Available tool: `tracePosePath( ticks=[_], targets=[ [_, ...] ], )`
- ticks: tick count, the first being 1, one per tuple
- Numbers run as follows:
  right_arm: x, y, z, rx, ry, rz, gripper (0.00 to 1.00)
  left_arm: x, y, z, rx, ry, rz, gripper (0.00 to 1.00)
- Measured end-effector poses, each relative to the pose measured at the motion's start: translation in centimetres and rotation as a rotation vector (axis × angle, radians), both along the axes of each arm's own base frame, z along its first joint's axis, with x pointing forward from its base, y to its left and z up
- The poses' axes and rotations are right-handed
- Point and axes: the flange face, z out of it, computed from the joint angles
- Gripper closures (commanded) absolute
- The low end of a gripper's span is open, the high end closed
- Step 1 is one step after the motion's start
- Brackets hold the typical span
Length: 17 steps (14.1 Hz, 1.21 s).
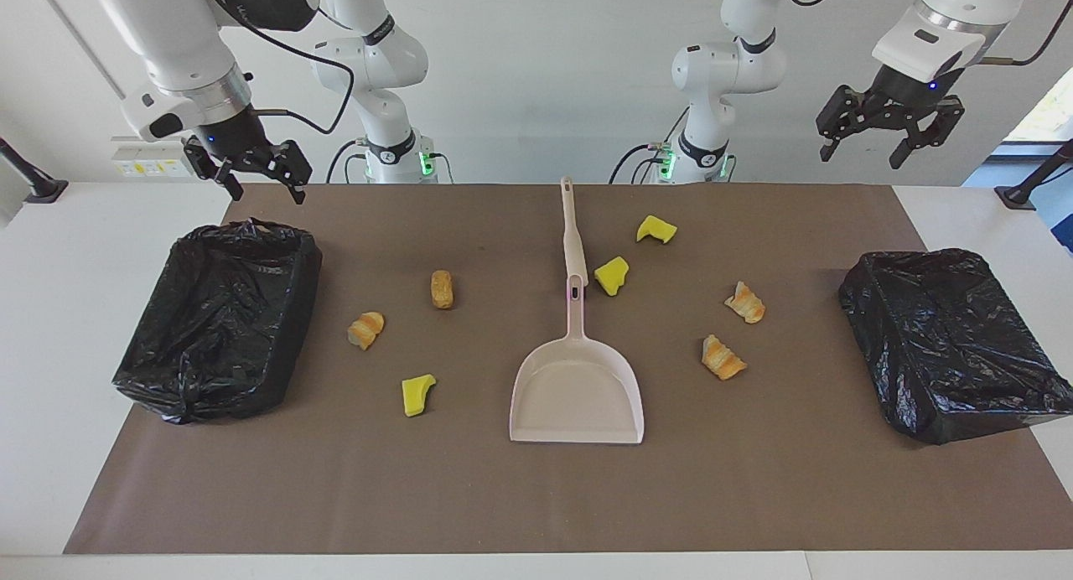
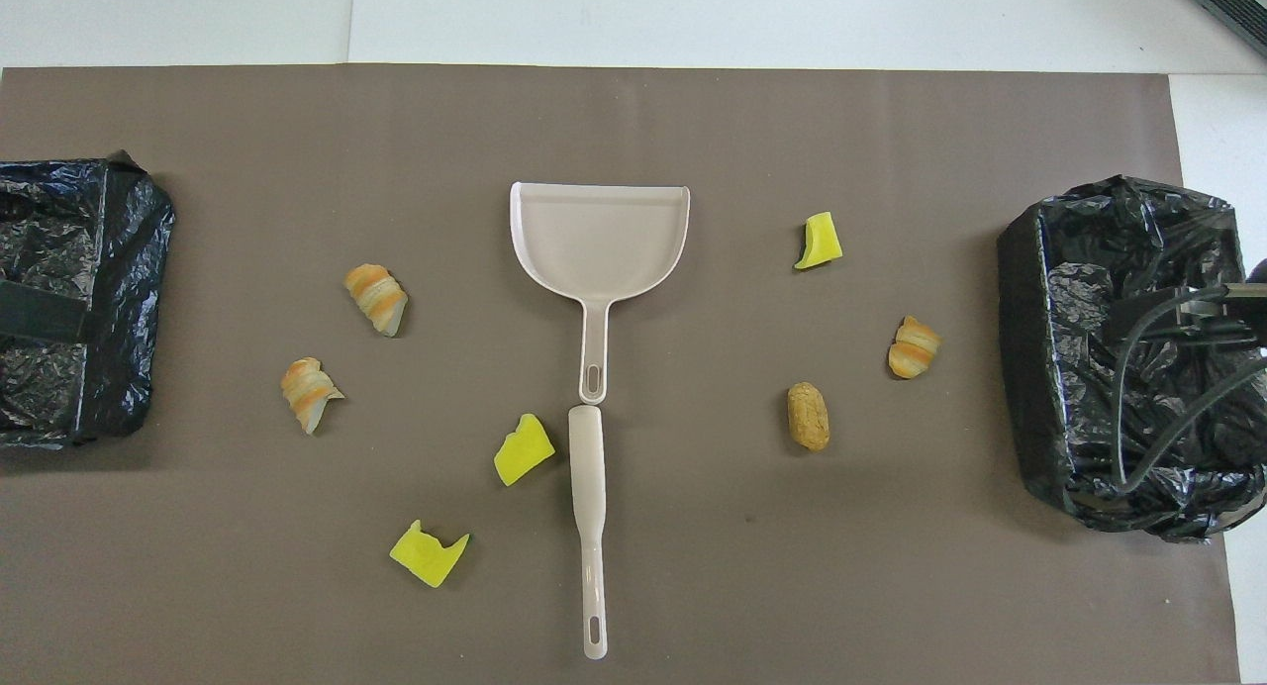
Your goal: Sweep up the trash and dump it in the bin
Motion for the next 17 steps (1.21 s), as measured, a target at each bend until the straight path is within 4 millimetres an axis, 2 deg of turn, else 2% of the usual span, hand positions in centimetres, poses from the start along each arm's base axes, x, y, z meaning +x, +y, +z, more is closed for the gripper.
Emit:
tracePosePath(
  ticks=[12,14,15,17],
  targets=[
    [0.0,0.0,0.5,0.0,-0.011,0.054,0.0,-0.2,-0.6,-0.1,-0.001,0.004,-0.012,0.0],
    [-0.1,0.0,0.3,0.001,-0.007,0.056,0.0,-1.1,-2.1,-0.9,0.002,0.02,-0.031,0.0],
    [-0.1,0.0,0.3,0.001,-0.008,0.056,0.0,-1.9,-3.6,-1.6,0.006,0.022,-0.031,0.0],
    [0.0,0.0,0.2,0.0,-0.02,0.056,0.0,-4.0,-8.4,-3.9,0.021,0.016,-0.024,0.0]
  ],
)
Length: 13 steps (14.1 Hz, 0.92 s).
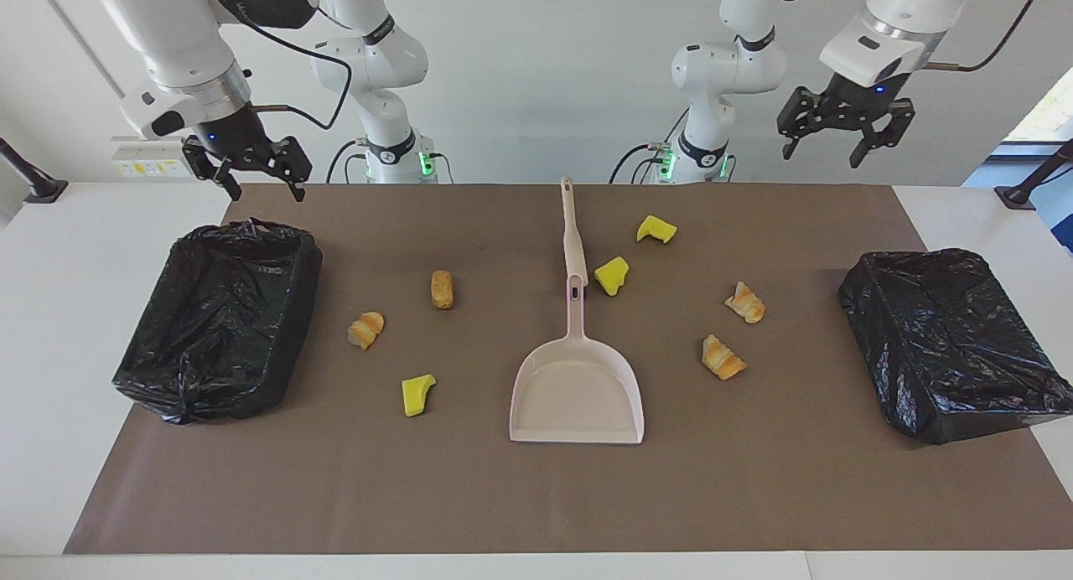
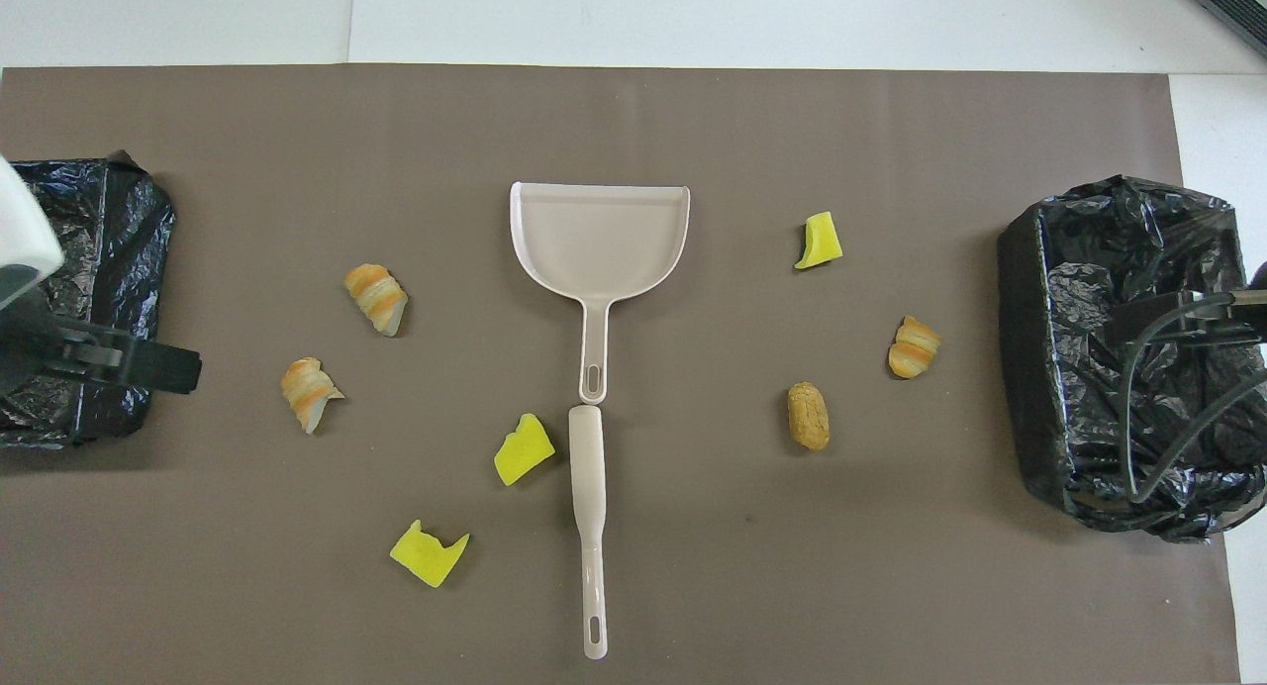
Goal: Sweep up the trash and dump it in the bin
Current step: 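Grasp the wooden brush handle with the left gripper and lift it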
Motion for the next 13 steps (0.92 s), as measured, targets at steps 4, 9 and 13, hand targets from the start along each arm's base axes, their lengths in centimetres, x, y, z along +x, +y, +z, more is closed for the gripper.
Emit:
tracePosePath(
  ticks=[4,9,13],
  targets=[
    [0.0,-0.2,-0.1,-0.001,0.001,0.0,0.0,-5.3,-11.3,-7.9,0.03,-0.007,0.007,0.0],
    [-0.3,-0.9,-2.0,0.002,0.038,0.018,0.0,-11.9,-19.7,-18.2,0.034,0.038,0.035,0.0],
    [-0.4,-0.9,-2.3,0.003,0.043,0.02,0.0,-17.7,-23.9,-26.0,0.015,0.0,0.066,0.0]
  ],
)
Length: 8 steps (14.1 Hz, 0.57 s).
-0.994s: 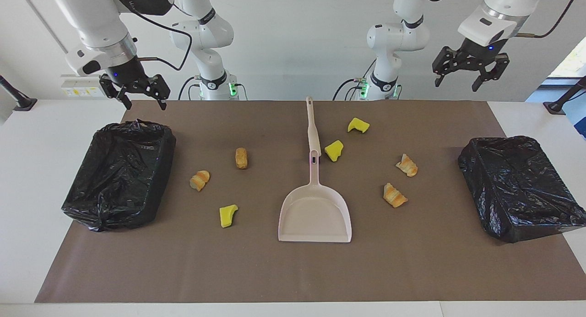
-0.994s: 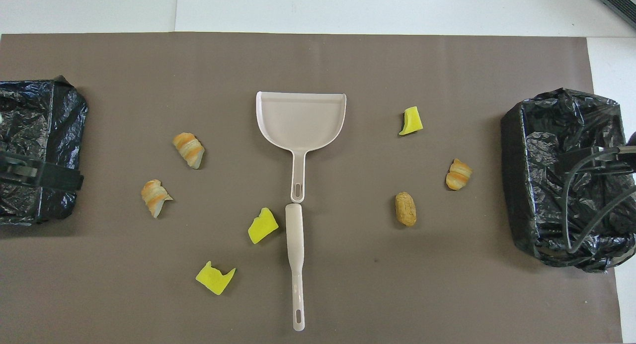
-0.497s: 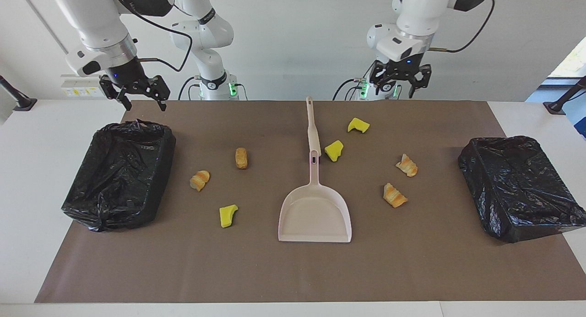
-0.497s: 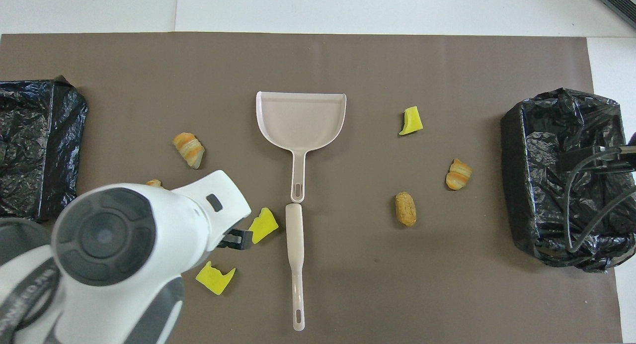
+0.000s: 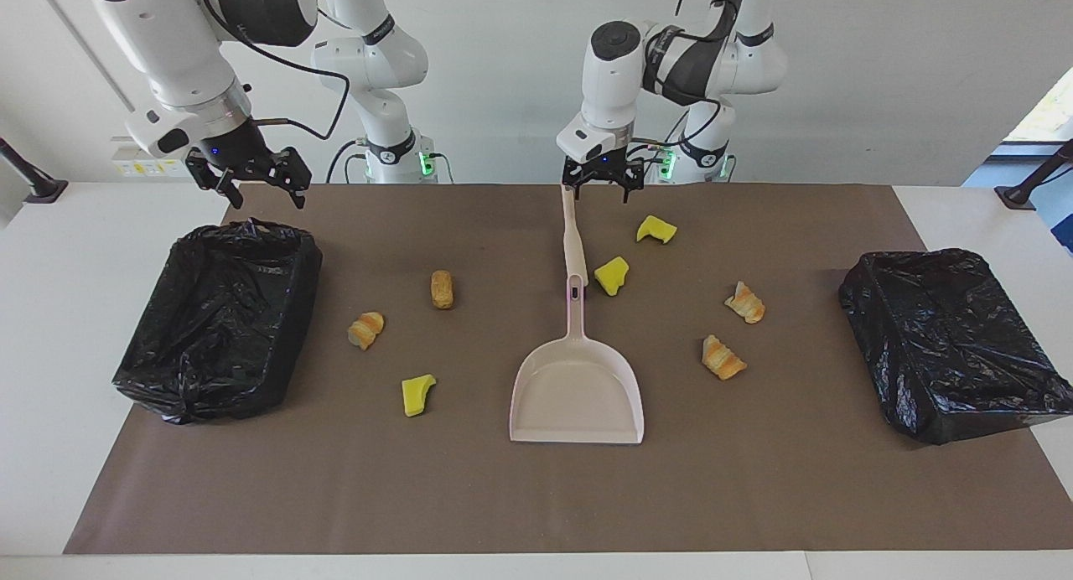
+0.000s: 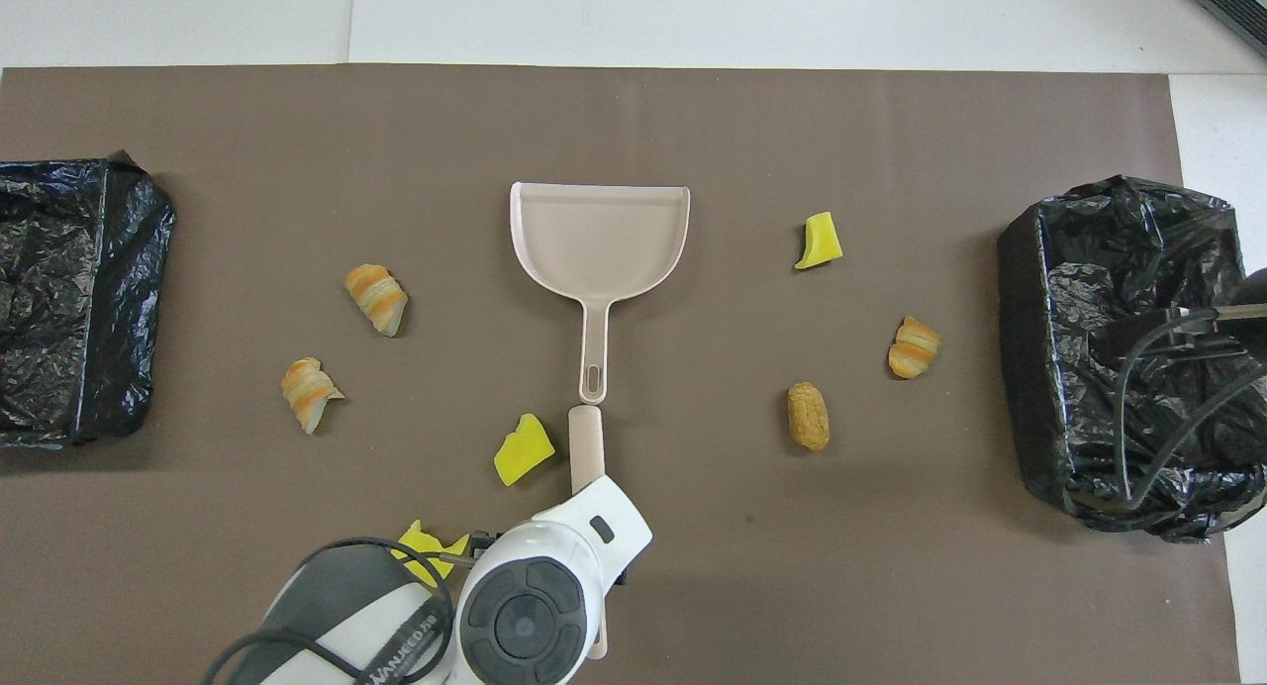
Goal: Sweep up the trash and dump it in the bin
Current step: 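Grasp the wooden brush handle with the left gripper and lift it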
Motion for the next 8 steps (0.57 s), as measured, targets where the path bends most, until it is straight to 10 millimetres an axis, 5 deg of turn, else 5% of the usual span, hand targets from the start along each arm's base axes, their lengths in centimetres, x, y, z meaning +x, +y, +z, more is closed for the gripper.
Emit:
tracePosePath(
  ticks=[4,8],
  targets=[
    [-0.2,0.0,0.1,0.001,-0.002,0.0,0.0,-2.6,-2.0,-5.3,-0.021,0.036,0.034,0.0],
    [-0.2,0.0,0.1,0.001,-0.002,0.0,0.0,-2.5,-2.0,-6.0,-0.022,0.056,0.039,0.5]
  ],
)
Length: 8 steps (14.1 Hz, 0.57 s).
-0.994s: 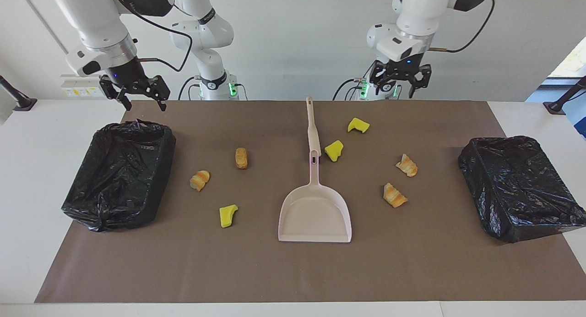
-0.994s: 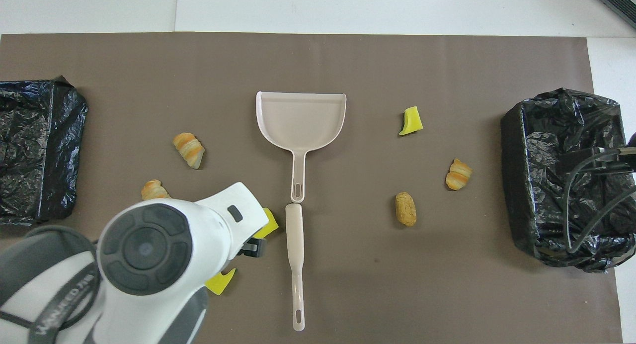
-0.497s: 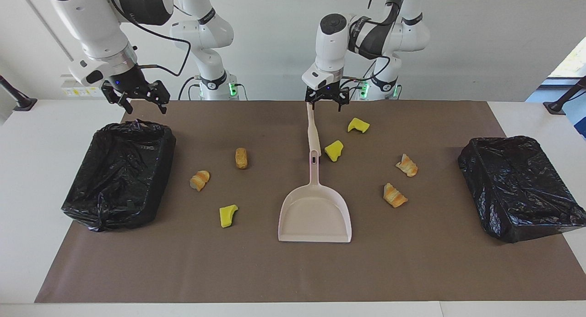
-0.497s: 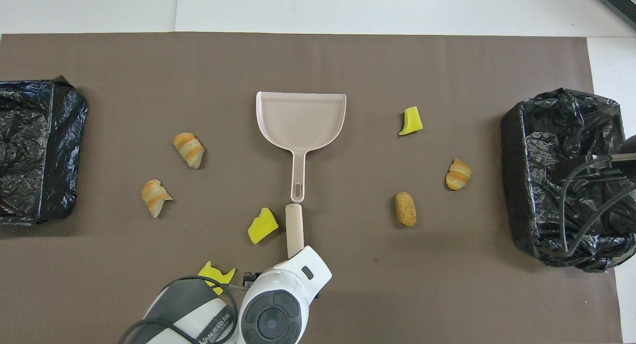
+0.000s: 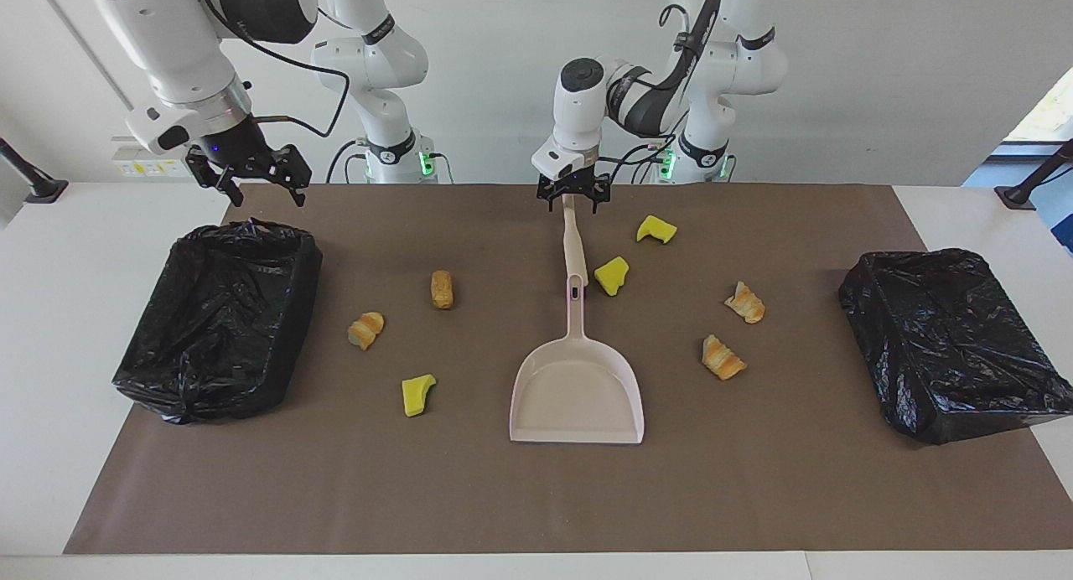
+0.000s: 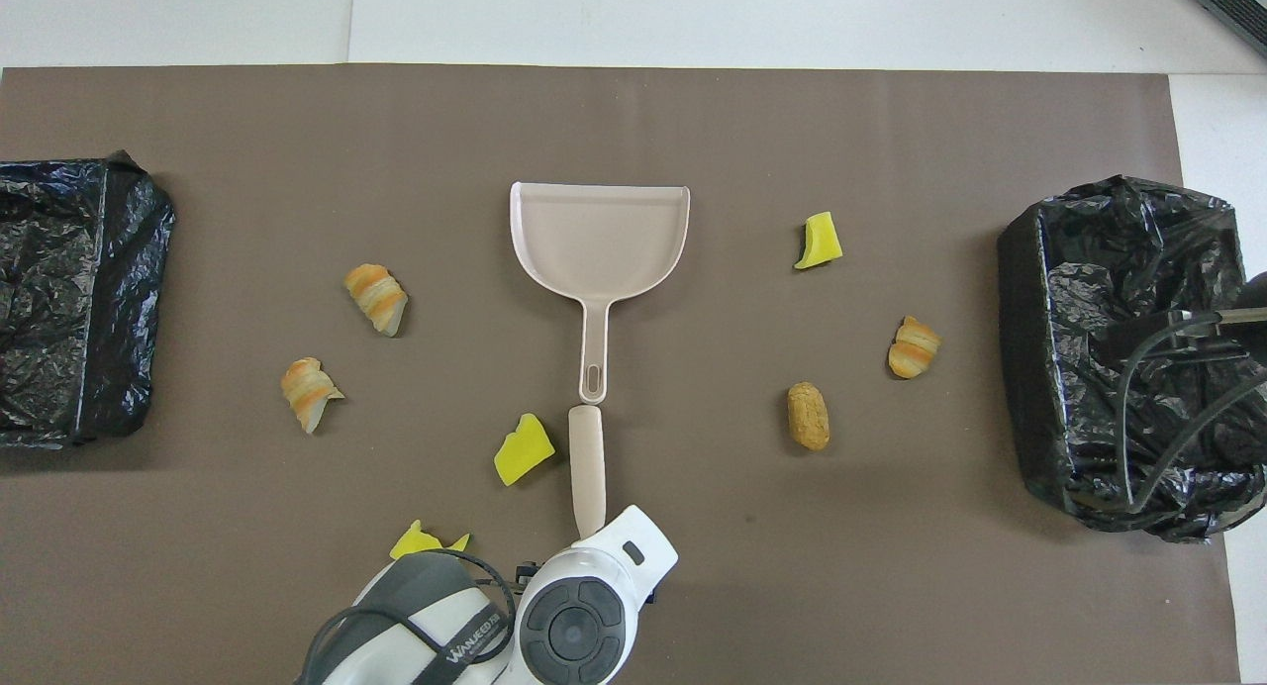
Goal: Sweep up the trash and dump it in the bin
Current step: 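Grasp the wooden brush handle with the left gripper and lift it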
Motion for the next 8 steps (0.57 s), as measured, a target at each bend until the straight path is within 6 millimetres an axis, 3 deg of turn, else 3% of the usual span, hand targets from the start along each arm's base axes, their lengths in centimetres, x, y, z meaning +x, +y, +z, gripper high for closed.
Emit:
tracePosePath(
  ticks=[4,8],
  targets=[
    [0.0,0.0,-0.01,0.0,0.0,0.0,0.0,0.11,0.02,0.0,-0.001,0.001,0.003,1.0],
    [0.0,0.0,-0.01,0.0,0.0,0.0,0.0,0.44,-0.12,0.39,-0.008,-0.002,0.006,1.0]
  ],
)
